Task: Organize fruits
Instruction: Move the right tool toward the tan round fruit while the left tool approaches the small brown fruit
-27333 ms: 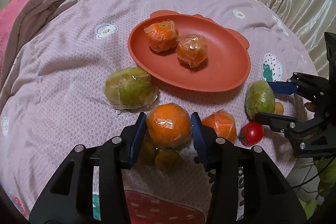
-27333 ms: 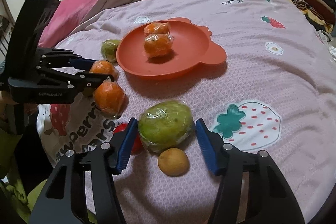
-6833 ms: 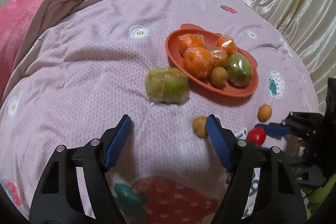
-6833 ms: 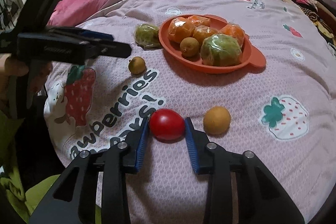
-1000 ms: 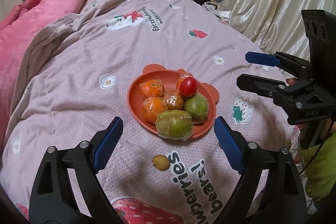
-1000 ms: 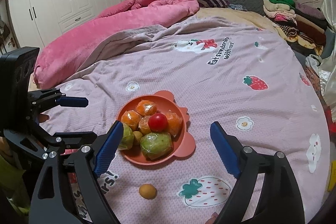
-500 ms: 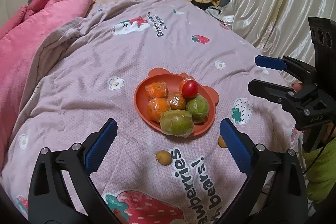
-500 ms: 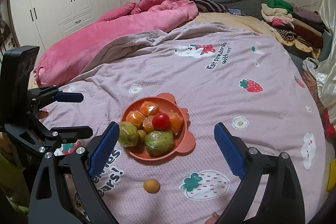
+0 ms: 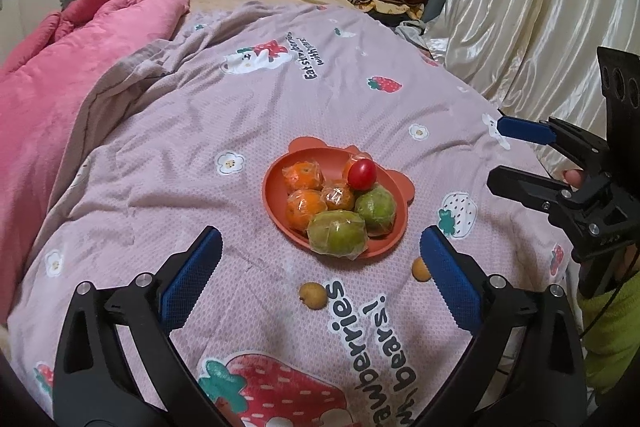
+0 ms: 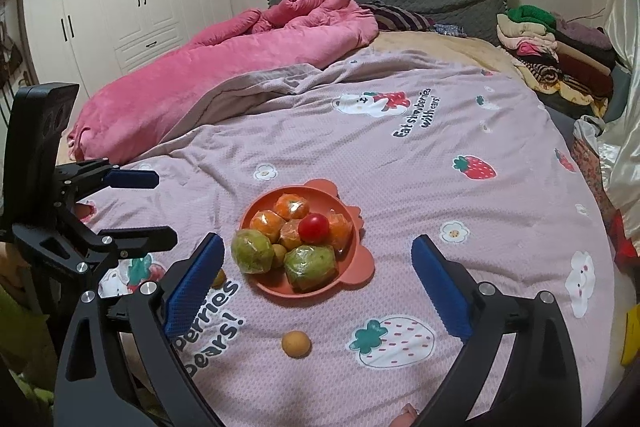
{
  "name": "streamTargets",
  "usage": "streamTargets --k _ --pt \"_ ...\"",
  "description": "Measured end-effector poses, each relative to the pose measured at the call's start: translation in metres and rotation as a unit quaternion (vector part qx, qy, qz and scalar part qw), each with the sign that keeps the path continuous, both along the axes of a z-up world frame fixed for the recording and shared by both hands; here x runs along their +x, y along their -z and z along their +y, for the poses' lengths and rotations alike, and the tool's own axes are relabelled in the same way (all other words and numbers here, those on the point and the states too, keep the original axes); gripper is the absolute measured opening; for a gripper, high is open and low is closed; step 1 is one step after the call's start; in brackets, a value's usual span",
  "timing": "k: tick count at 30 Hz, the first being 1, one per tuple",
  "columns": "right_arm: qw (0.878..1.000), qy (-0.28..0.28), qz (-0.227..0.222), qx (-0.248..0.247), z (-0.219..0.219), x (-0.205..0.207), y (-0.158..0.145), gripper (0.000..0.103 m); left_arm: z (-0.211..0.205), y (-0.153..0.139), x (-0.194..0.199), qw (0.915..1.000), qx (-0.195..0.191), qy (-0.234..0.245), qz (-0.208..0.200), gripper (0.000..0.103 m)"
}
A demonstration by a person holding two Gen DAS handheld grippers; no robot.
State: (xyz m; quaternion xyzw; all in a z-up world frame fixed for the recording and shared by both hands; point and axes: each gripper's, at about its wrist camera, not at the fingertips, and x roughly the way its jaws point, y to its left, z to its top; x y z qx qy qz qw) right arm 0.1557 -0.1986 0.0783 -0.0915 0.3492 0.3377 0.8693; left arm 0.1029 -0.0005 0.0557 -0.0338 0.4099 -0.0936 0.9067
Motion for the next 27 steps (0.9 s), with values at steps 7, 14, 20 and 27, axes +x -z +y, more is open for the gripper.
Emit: streamTargets --k 7,14,20,27 --pt "1.0 0.0 -0.003 0.001 -0.003 -0.01 -0.002 0.095 -0.001 -0.003 -0.006 1.0 0.003 -0.003 -0.005 0.093" --pt "1.0 -0.001 -0.007 -0.002 -0.003 -0.019 -0.004 0.096 -0.001 -0.006 -0.015 0.9999 0.009 -0.005 -0.011 0.093" --pt "1.0 -0.002 -0.008 -0.001 -0.005 -0.028 -0.004 0.096 -0.001 -0.009 -0.021 0.9998 0.012 -0.007 -0.016 0.093" --pt "1.0 -0.001 -0.009 -0.001 -0.007 -0.035 -0.005 0.097 -0.002 -0.01 -0.028 0.9996 0.018 -0.009 -0.021 0.093"
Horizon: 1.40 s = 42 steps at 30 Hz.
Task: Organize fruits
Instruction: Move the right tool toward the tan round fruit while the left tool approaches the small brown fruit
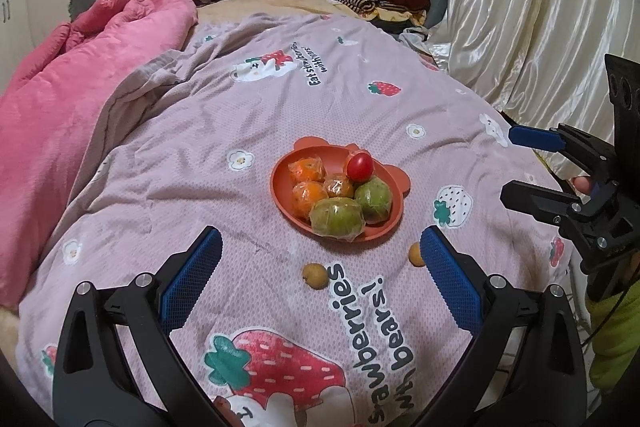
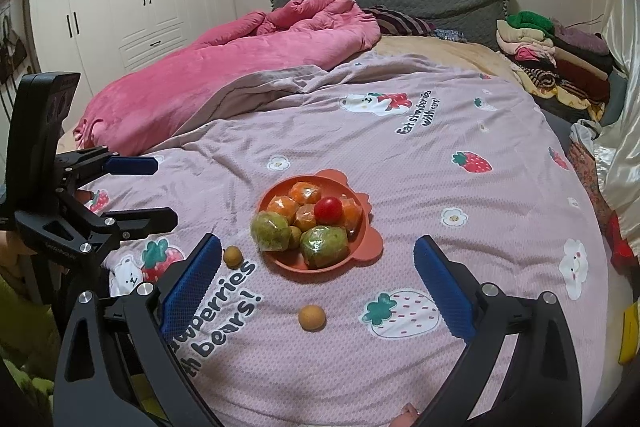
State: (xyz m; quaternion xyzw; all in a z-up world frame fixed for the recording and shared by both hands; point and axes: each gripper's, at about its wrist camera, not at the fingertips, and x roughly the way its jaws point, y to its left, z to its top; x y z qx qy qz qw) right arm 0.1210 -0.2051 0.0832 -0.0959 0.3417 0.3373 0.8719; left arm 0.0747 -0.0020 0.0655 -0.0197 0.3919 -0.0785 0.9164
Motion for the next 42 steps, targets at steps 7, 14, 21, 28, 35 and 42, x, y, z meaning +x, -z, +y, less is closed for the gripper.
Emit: streamTargets --k 7,14,21,28,35,42 --pt "1.0 0.003 0.0 -0.001 -0.001 -0.005 0.001 0.097 -0.002 0.001 -0.007 1.0 0.009 -0.002 0.0 0.093" --pt "1.0 0.007 0.006 -0.001 -0.004 -0.011 0.007 0.097 -0.001 0.008 -0.012 0.9999 0.013 -0.004 0.006 0.093" --pt "1.0 0.009 0.017 -0.003 -0.004 -0.015 0.019 0.097 -0.002 0.021 -0.014 0.9998 0.011 -0.003 0.017 0.093" --pt "0.999 0.009 0.032 -0.01 -0.002 -0.017 0.035 0.097 0.0 0.036 -0.014 0.9995 0.004 -0.008 0.032 0.093" --pt "0.999 0.01 0.046 -0.024 0.0 -0.018 0.055 0.097 0.003 0.05 -0.013 0.999 -0.002 -0.016 0.043 0.093" --pt "0.997 0.009 0.059 -0.039 0.004 -0.016 0.077 0.097 0.004 0.07 -0.008 0.9981 -0.006 -0.017 0.06 0.093"
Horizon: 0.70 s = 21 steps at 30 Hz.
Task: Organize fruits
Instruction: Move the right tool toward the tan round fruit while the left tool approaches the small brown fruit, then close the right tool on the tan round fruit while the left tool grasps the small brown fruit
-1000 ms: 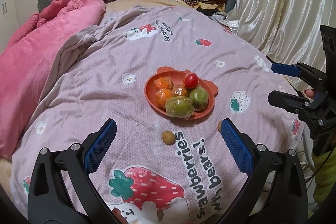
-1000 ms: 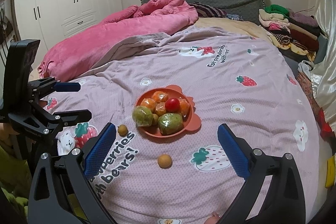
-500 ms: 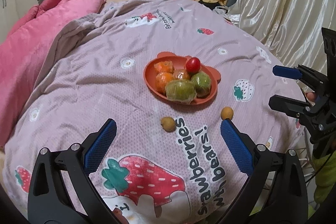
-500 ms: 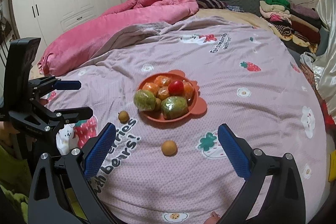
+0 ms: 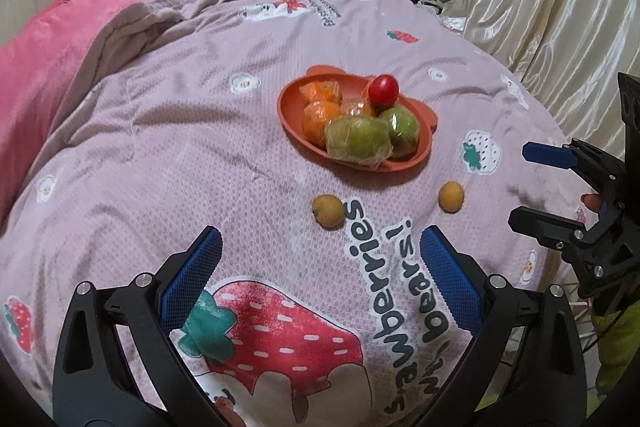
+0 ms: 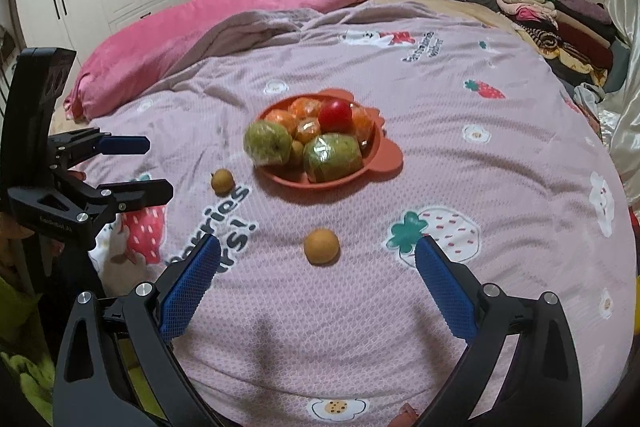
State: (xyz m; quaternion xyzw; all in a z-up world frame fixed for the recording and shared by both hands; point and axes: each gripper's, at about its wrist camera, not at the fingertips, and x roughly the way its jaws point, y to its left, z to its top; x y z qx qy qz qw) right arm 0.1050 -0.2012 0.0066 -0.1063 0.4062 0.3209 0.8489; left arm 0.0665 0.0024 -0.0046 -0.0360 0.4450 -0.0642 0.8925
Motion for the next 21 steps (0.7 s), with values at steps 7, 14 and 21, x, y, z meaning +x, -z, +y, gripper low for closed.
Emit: streamTargets --k 7,14,21 --pt "1.0 0.004 0.018 -0.005 0.001 0.007 0.02 0.097 0.001 0.016 0.007 0.9999 -0.006 0.004 0.012 0.092" --pt "0.999 -0.002 0.037 -0.01 0.007 0.015 0.038 0.069 0.001 0.026 0.018 0.9995 -0.017 0.013 0.024 0.072" --pt "0.999 -0.011 0.051 -0.009 0.014 0.022 0.054 0.046 -0.001 0.033 0.029 0.9989 -0.024 0.022 0.033 0.061"
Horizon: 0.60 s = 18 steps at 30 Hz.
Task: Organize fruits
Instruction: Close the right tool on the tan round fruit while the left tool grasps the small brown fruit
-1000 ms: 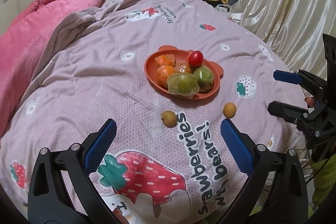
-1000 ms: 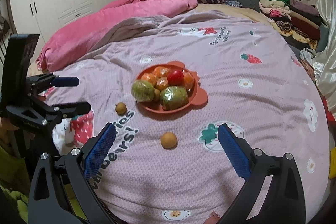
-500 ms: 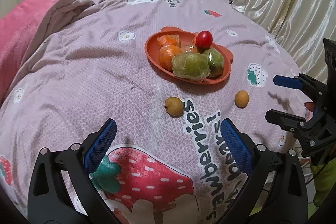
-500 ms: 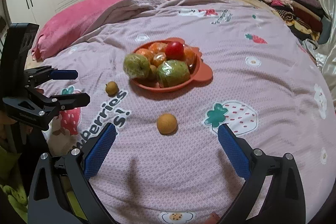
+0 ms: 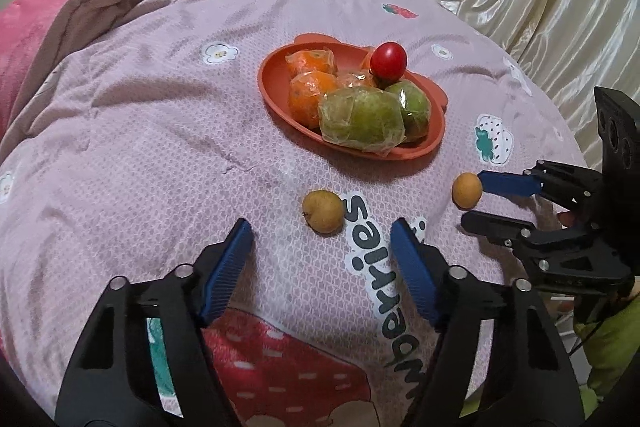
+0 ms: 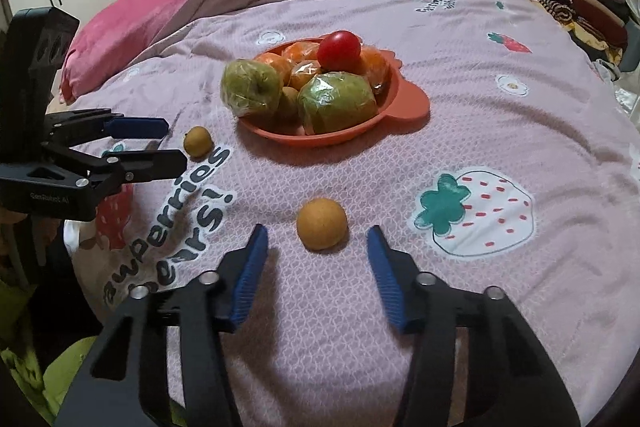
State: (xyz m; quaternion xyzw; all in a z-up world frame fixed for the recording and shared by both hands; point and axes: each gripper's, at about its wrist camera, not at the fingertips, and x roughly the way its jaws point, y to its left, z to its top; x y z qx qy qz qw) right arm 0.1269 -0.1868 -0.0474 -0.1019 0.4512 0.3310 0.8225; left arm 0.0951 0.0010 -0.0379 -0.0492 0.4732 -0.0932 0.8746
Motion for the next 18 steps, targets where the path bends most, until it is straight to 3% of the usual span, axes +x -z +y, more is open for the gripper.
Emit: streamTargets --k 7,10,18 --pt "1.0 -0.002 -0.003 -0.001 0.002 0.006 0.004 0.029 -0.003 0.007 0.01 0.9999 0.002 0.008 0.011 0.044" --pt "1.0 -0.005 -0.001 0.003 0.0 0.006 0.004 0.025 -0.003 0.01 0.014 0.9999 0.001 0.008 0.014 0.043" --pt "1.0 -0.008 0.006 0.016 -0.004 0.006 0.003 0.025 -0.005 0.012 0.018 0.9996 0.022 0.011 0.014 0.017"
